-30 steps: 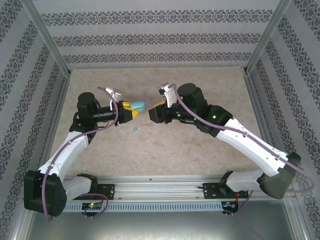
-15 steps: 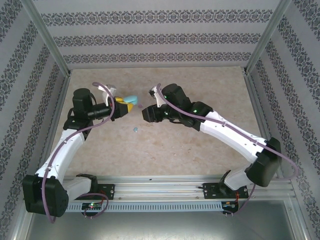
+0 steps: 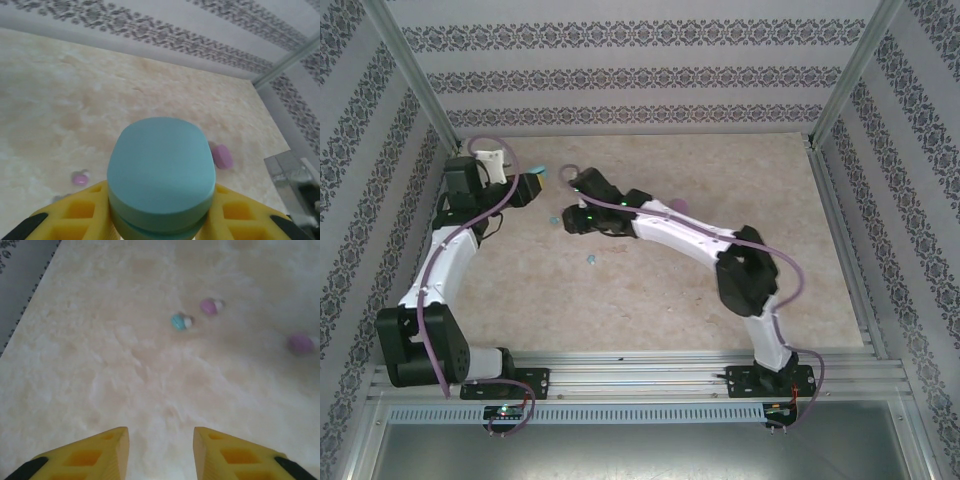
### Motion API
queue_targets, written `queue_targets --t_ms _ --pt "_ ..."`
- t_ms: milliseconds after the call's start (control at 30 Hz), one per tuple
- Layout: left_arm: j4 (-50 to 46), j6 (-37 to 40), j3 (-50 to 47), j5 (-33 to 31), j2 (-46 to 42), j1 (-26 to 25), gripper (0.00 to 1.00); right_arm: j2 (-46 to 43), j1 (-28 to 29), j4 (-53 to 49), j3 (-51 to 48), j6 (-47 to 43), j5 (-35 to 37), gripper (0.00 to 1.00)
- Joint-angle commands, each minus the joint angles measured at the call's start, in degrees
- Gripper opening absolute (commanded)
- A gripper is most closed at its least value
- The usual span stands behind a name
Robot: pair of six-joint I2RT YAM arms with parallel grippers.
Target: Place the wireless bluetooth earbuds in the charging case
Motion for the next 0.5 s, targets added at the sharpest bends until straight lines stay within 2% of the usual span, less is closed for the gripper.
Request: queue_targets --t_ms 0,67,300,467 --pt "-0.5 -3.1 2.0 -1.1 1.5 2.4 0.2 7.5 1.0 -4.2 11.1 -3.5 3.3 0.32" --pt "0.6 -4.3 2.0 0.0 2.7 3.7 0.2 13.2 1.5 -5.3 17.9 -5.8 3.7 0.28" --pt "2.0 -5.1 2.1 1.5 5.6 5.2 0.2 29.8 1.5 -8.8 40.8 -10.4 4.2 0.27" --pt "2.7 -5.1 2.4 2.2 7.6 5.3 0.2 34.3 1.3 -5.4 45.2 -13.9 6.7 0.32"
